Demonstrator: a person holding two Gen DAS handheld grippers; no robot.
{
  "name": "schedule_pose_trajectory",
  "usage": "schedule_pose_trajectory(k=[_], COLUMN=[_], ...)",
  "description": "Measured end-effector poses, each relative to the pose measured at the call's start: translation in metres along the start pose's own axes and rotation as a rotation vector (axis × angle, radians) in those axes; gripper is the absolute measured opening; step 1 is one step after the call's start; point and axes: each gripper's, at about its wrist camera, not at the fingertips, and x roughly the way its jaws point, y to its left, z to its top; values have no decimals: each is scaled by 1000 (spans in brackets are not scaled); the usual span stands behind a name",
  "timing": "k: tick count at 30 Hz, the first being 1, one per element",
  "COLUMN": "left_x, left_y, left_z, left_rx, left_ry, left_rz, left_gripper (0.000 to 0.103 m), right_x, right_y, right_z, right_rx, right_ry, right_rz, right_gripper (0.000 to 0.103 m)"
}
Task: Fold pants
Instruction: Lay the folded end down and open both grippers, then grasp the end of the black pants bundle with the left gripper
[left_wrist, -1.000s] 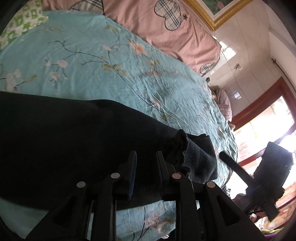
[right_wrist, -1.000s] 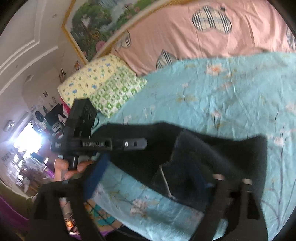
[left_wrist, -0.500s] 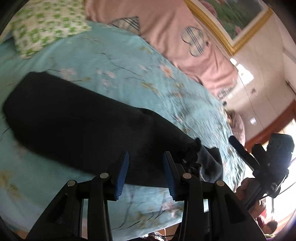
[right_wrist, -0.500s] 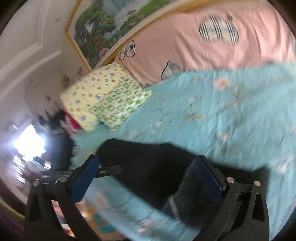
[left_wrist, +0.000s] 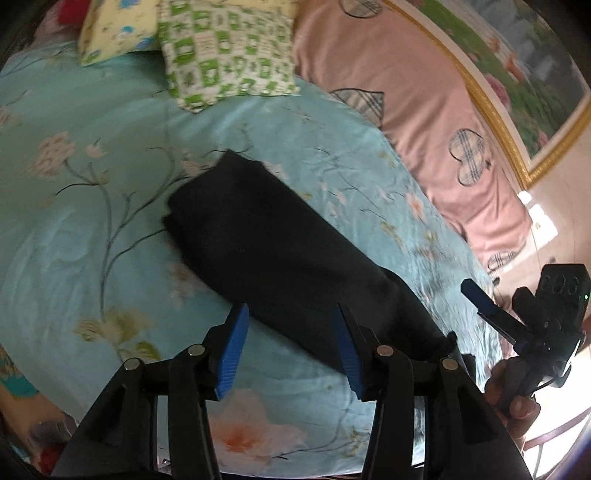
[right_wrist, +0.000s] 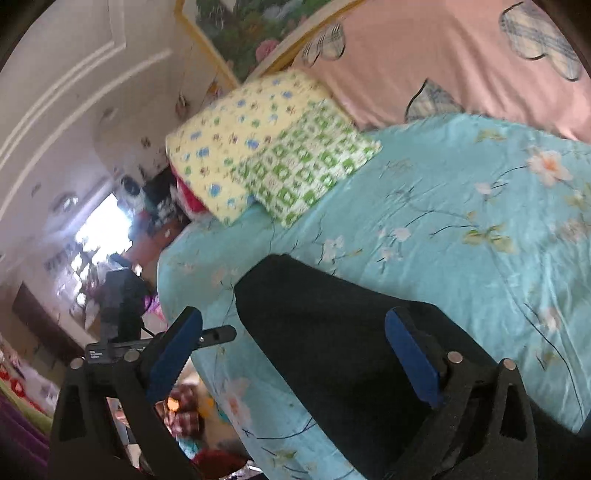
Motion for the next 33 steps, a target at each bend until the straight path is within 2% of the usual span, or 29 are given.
schedule_pose_trajectory(k=[4, 9, 12, 14, 15, 16, 18, 21, 33], left_x=[3, 8, 12, 18, 21, 24, 28, 35, 50], left_y=[12, 30, 38, 44, 47, 48, 51, 56, 60], left_z=[4, 10, 13, 14, 15, 16, 17, 18, 24], left_rx=[-42, -102, -132, -153, -165, -171, -183, -206, -228], left_ry=[-7, -14, -17, -10, -7, -5, -4, -1, 0], left_rz=[18, 47, 66, 71, 73, 75, 82, 81, 86], left_gripper=[48, 48, 48, 48, 48, 48, 48, 48, 49], right_x=[30, 52, 68, 85, 92, 99, 119, 148, 219], right_y=[-3, -4, -5, -4, -4, -3, -6, -10, -10], right_z=[9, 18, 28, 35, 38, 41, 48, 55, 67], right_rx=[6, -44, -53, -81, -105, -124, -141, -158, -222], right_ry=[74, 88, 108, 166, 178, 187, 236, 338, 491], right_rz=[18, 18, 73, 19, 4, 11, 12, 46, 93], right_gripper=[99, 99, 99, 99, 93, 80, 68, 67, 67])
